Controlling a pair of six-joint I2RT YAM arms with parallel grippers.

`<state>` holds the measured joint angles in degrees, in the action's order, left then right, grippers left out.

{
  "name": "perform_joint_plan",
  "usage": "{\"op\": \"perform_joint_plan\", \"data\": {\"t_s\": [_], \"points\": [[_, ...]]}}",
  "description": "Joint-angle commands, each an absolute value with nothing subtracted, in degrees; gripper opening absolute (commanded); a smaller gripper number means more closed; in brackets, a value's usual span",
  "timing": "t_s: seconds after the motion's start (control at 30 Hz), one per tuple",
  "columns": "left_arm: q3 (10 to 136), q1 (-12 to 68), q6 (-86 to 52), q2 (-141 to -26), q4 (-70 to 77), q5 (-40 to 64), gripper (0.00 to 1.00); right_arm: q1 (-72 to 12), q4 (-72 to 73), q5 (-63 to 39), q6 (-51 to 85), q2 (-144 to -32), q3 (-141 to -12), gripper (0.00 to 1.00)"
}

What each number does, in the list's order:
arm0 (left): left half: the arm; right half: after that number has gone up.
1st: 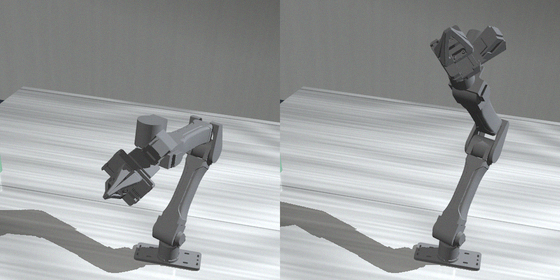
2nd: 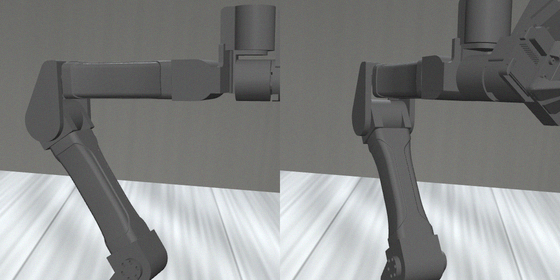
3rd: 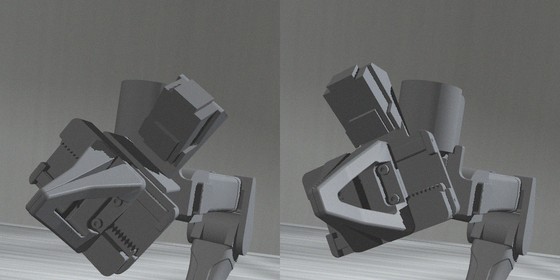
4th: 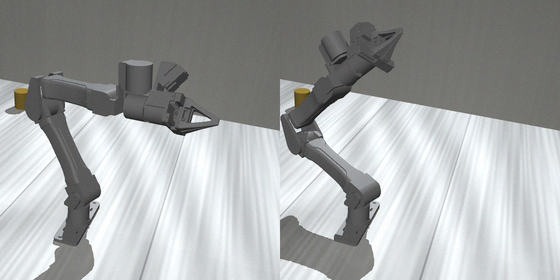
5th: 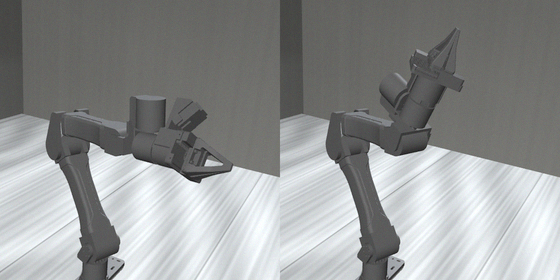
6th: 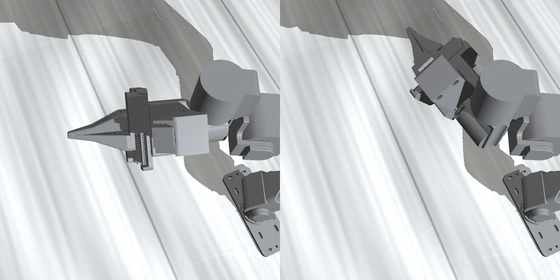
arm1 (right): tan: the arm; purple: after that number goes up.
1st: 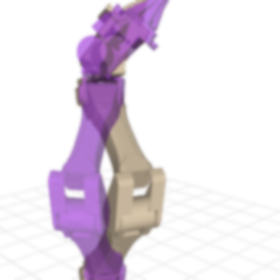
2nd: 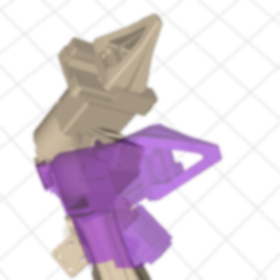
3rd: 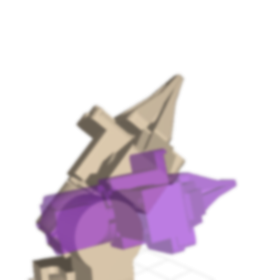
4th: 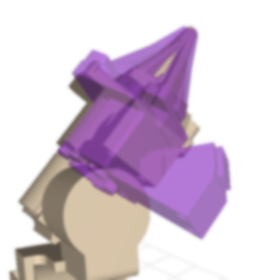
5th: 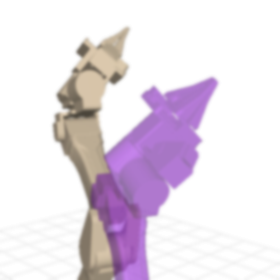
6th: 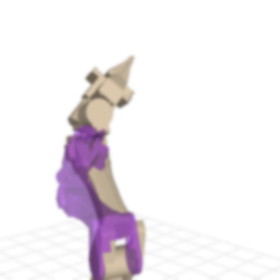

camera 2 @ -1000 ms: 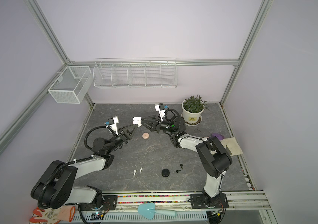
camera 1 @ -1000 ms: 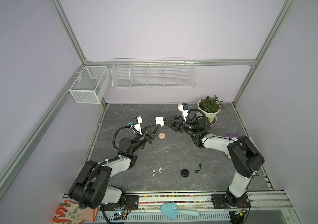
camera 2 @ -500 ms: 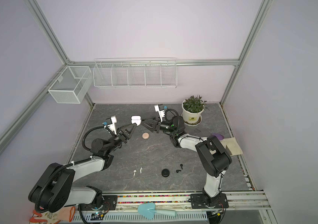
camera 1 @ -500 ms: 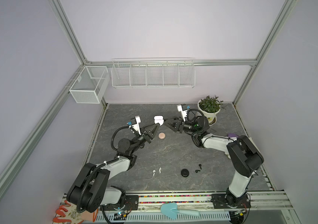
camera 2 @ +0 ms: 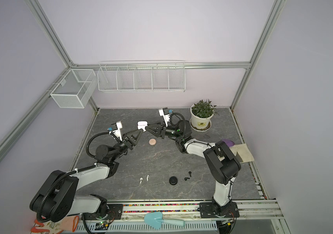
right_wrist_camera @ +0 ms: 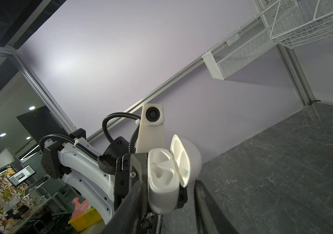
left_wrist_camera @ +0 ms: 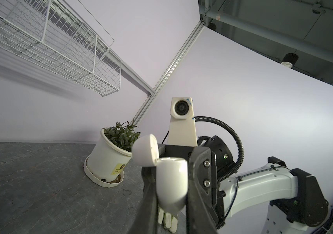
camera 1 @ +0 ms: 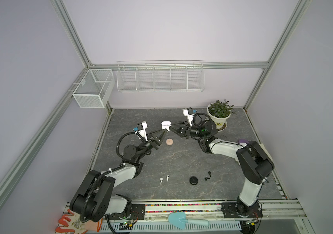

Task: Insert wireless bluetooth earbuds into charging case
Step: Pass the charging case.

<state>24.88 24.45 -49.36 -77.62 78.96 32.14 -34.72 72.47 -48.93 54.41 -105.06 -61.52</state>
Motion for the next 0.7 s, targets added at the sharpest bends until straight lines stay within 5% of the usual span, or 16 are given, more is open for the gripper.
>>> {"op": "perform_joint_plan", "data": {"t_s": [0.0, 0.67], "points": [[24.26, 24.81, -49.41, -77.51, 81.22, 32.43, 0.0, -35.78, 72.95, -50.14, 54.14, -105.38, -63.01, 0.42], [23.43, 24.91, -49.56, -78.18, 81.12, 31.96, 0.05, -35.46, 72.43, -51.15, 55.1, -104.07, -62.89, 0.22]]}}
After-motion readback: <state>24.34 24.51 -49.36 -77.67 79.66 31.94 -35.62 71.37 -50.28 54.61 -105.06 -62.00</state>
